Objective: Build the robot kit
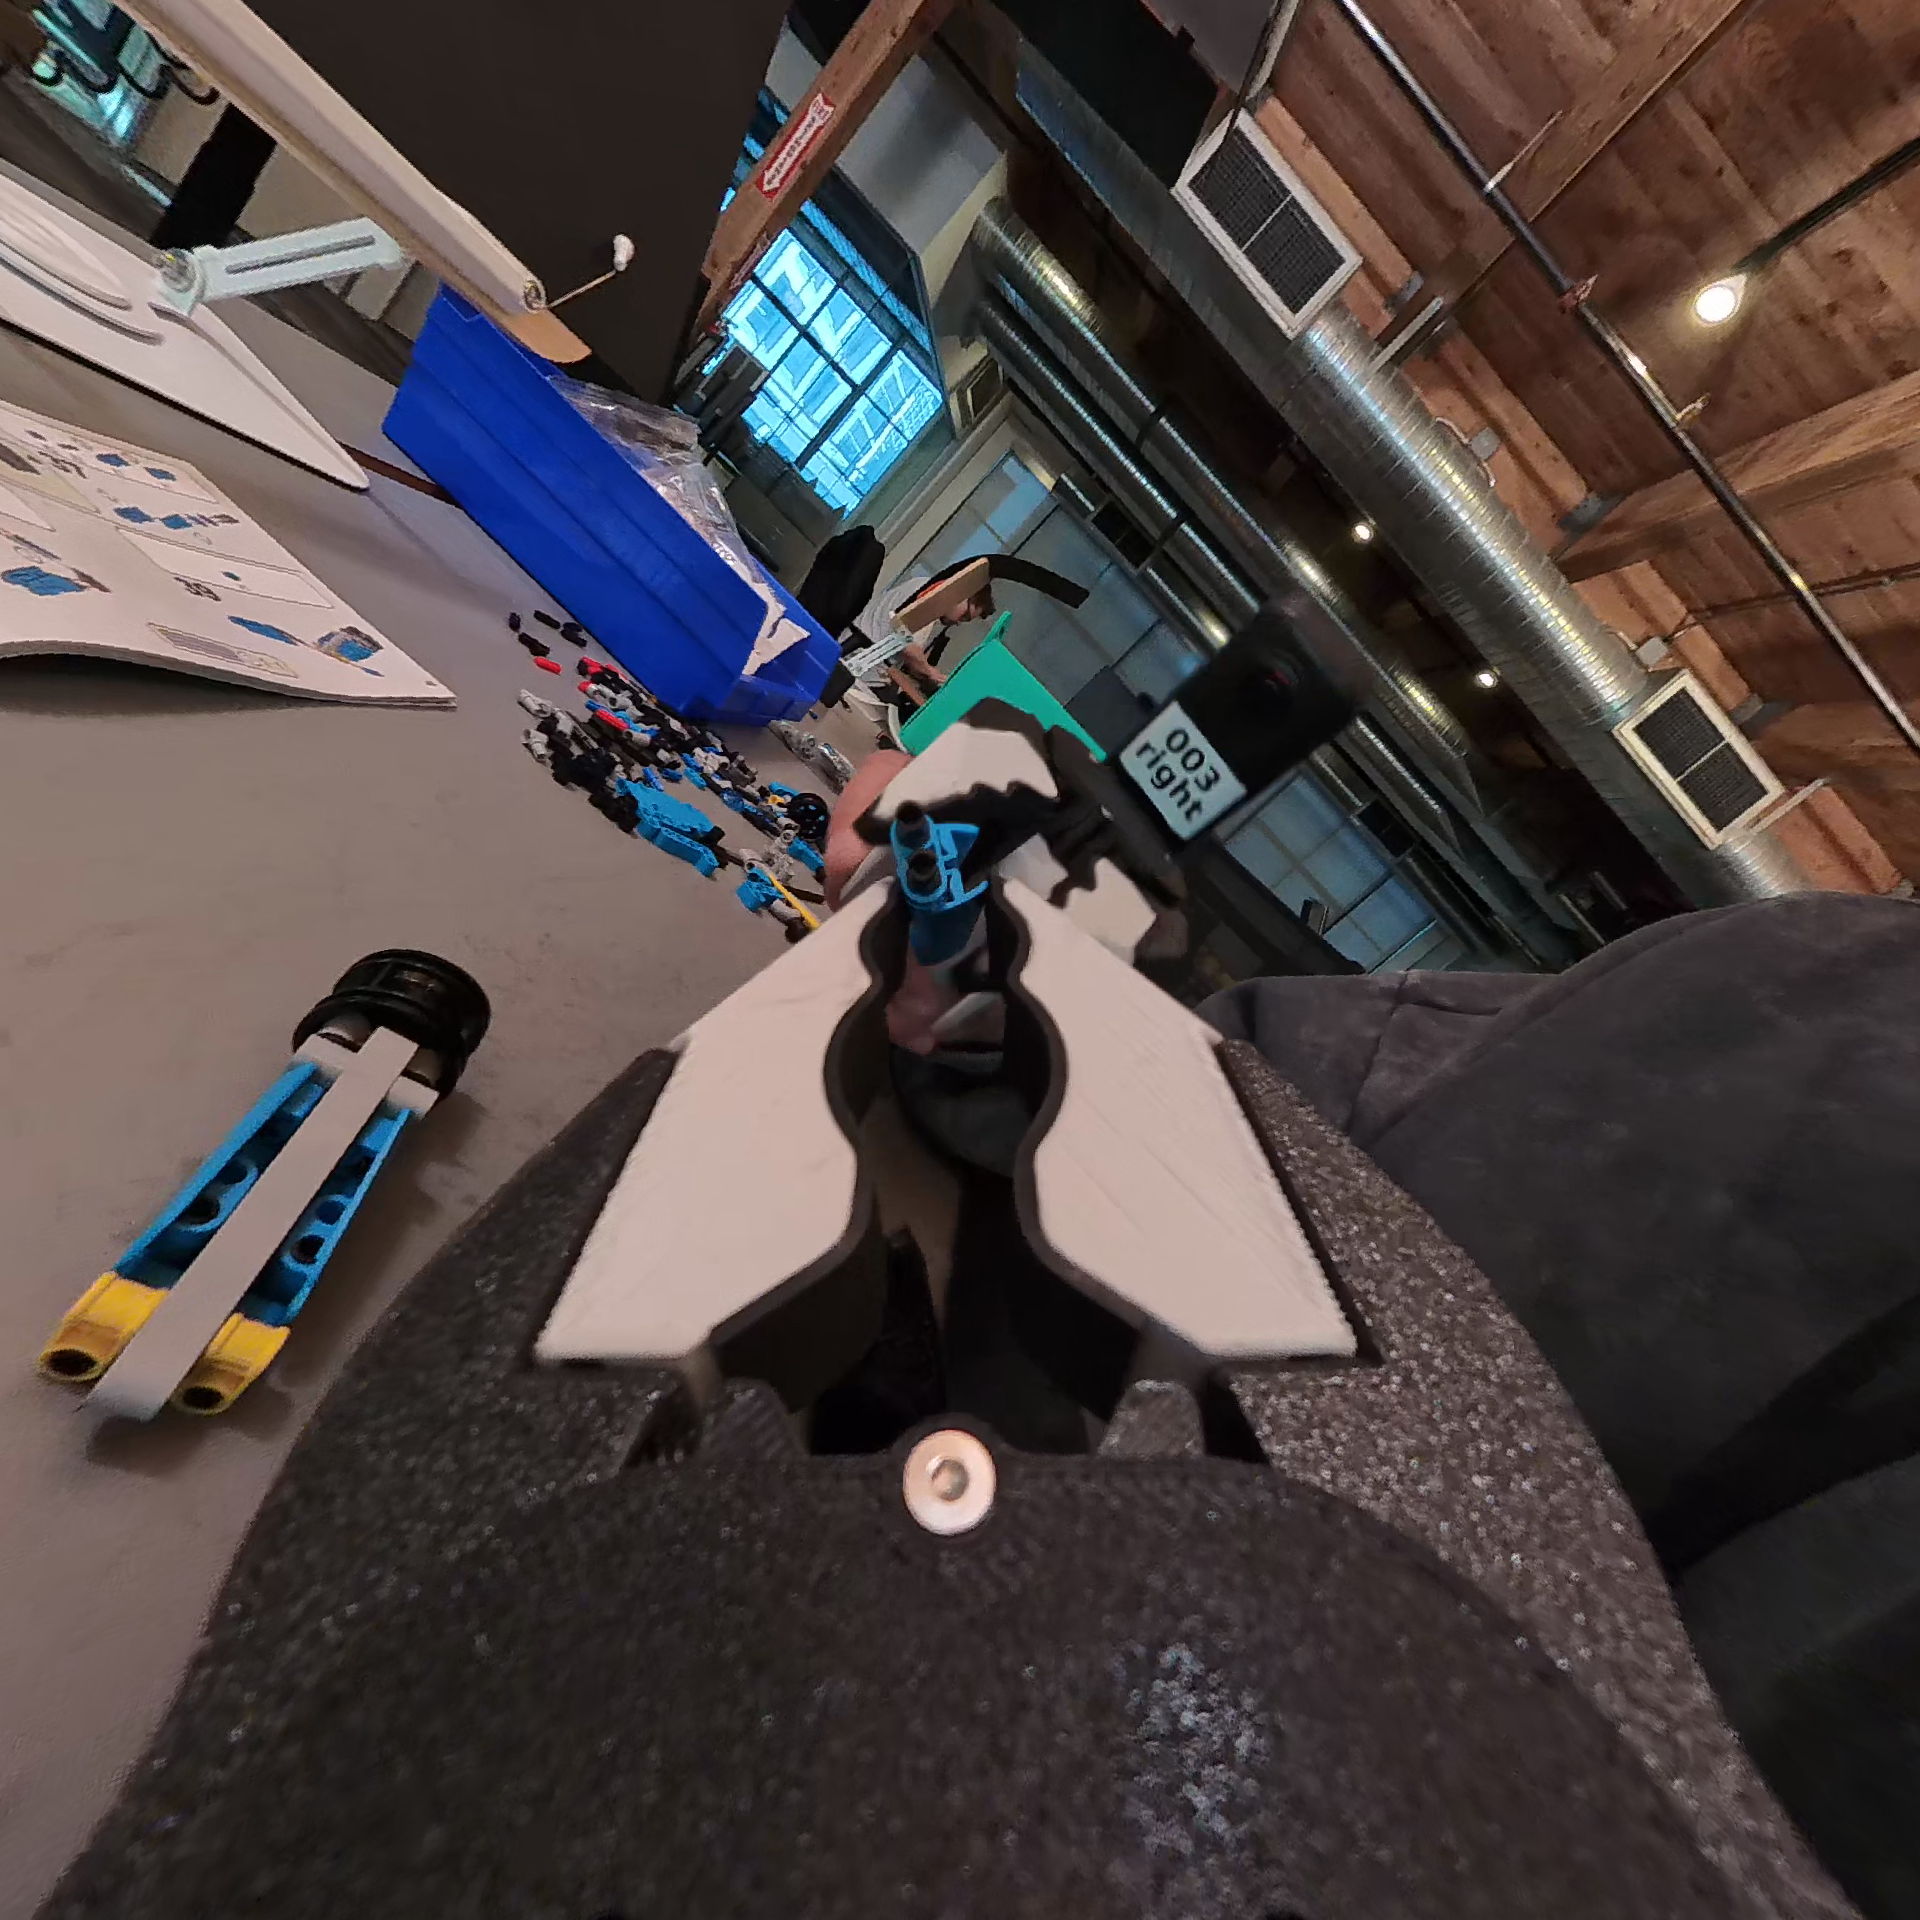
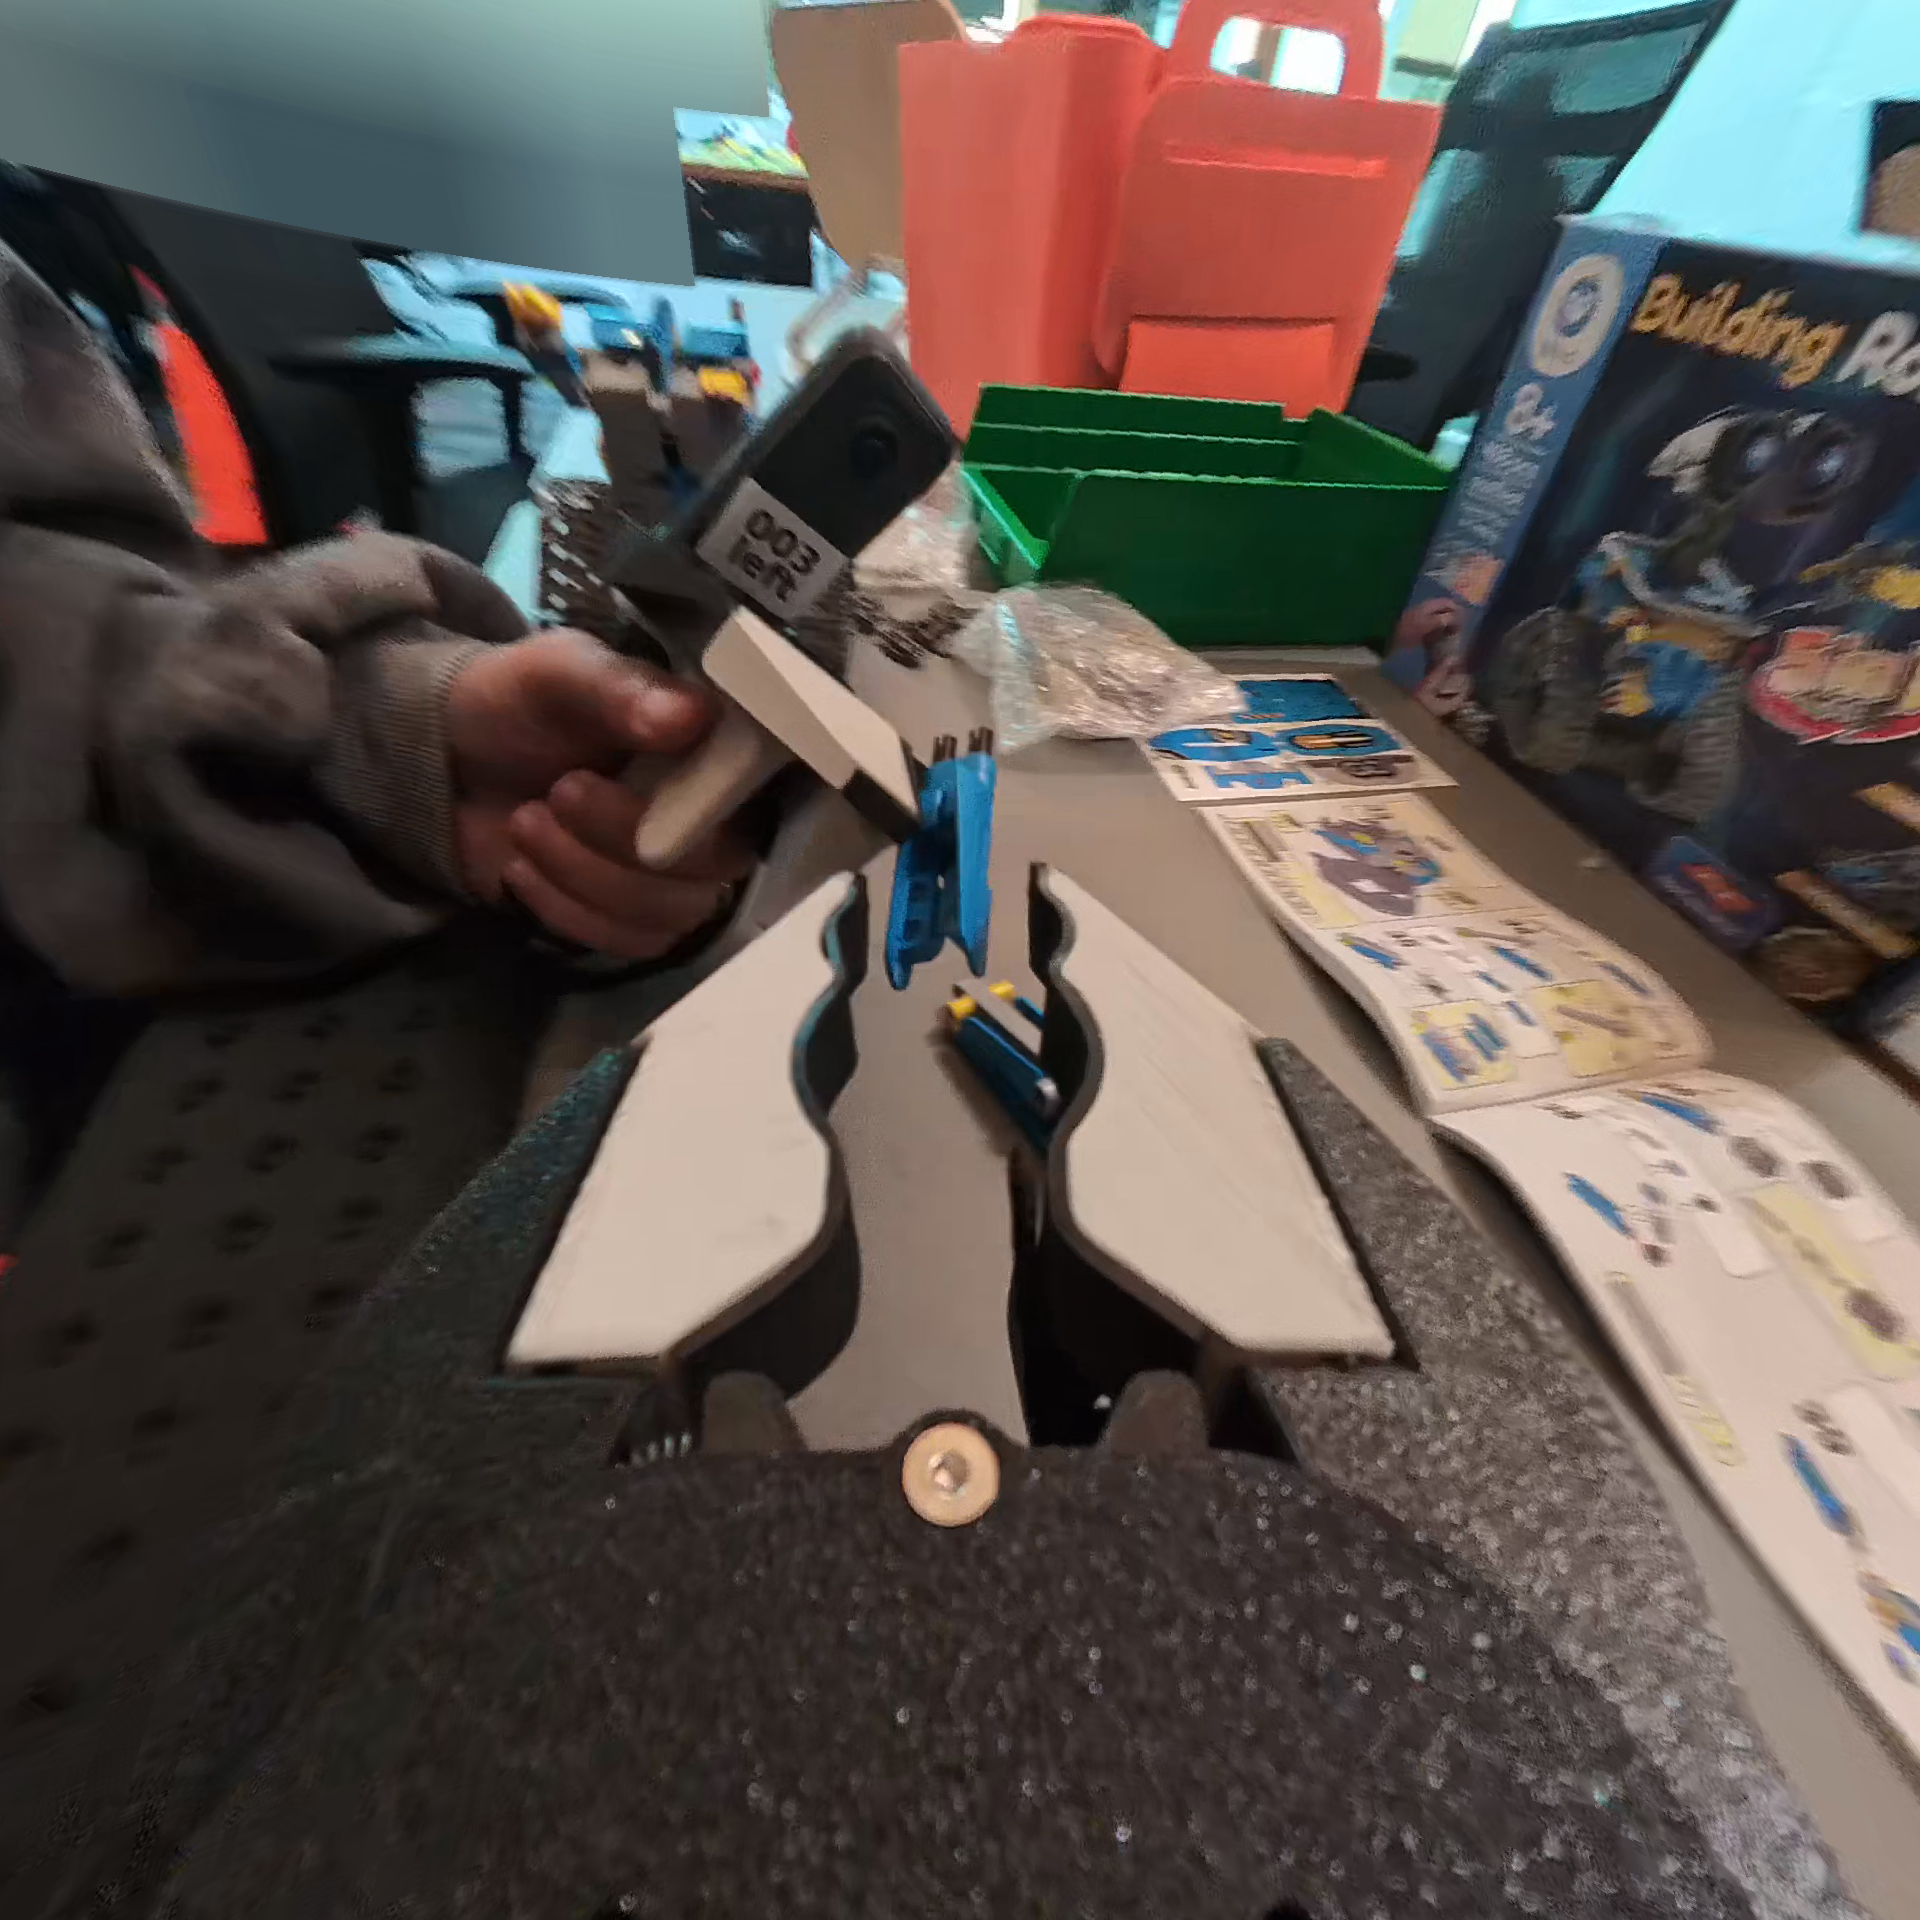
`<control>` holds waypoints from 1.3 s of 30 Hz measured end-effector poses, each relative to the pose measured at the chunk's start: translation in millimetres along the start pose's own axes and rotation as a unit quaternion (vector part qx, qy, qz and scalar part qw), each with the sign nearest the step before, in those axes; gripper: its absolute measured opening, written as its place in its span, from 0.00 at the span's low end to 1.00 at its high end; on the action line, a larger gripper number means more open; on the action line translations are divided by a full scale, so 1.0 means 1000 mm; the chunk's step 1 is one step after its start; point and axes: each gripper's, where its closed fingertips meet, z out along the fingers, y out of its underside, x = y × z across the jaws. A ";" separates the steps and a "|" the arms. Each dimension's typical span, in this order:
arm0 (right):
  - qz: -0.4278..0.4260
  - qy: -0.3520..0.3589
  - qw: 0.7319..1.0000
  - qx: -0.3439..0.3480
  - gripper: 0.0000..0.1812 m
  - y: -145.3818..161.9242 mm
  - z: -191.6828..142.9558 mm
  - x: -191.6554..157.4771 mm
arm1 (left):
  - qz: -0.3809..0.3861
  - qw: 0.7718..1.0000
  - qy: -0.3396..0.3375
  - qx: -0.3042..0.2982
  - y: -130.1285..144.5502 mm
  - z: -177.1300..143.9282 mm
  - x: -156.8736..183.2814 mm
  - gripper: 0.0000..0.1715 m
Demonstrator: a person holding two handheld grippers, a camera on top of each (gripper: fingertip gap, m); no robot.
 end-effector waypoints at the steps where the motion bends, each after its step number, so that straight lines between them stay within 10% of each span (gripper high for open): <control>1: -0.025 0.018 0.999 -0.009 0.15 0.003 0.003 0.000 | 0.000 1.000 0.002 0.002 0.000 0.000 0.001 0.08; 39: -0.080 0.099 0.990 -0.062 0.10 0.017 0.008 0.018 | -0.034 0.998 -0.035 0.041 -0.014 -0.010 -0.019 0.04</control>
